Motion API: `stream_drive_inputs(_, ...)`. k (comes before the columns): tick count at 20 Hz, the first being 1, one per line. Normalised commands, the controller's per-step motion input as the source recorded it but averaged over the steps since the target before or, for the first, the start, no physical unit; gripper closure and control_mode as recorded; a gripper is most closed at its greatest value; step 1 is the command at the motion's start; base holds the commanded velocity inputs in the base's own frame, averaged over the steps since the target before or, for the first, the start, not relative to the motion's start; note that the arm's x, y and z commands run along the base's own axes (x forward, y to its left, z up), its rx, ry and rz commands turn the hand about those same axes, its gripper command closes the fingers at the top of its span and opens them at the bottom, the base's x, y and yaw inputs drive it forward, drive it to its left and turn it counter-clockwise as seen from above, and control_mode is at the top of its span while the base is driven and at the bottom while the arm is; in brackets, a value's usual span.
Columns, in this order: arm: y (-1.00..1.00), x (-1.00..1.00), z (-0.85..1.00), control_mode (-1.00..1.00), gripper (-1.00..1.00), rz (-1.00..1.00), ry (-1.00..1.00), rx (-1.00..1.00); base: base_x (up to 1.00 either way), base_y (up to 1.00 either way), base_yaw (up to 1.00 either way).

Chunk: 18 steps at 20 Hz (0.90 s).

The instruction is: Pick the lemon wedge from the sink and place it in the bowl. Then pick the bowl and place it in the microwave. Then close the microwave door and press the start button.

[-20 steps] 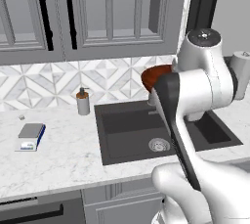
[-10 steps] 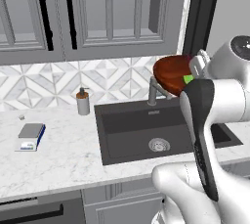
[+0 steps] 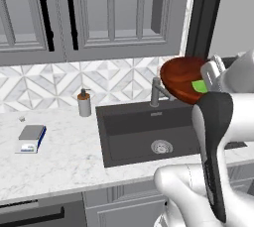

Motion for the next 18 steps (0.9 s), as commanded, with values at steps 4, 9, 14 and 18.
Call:
stream_drive_inputs(4, 0.0, -0.64, 0.01, -1.0, 1.0, 0.05, -0.21, 0.0, 0.0, 0.0, 0.0)
stream_drive_inputs(9, 0.0, -0.27, 0.0, -1.0, 1.0, 0.0, -0.11, 0.0, 0.0, 0.0, 0.0)
stream_drive_inputs(14, -0.05, -0.17, 0.07, 1.0, 1.0, 0.0, -0.09, 0.0, -0.13, -0.1, 0.0)
stream_drive_inputs(18, 0.0, 0.0, 0.0, 1.0, 1.0, 0.0, 0.0, 0.0, -0.68, -0.31, -0.03)
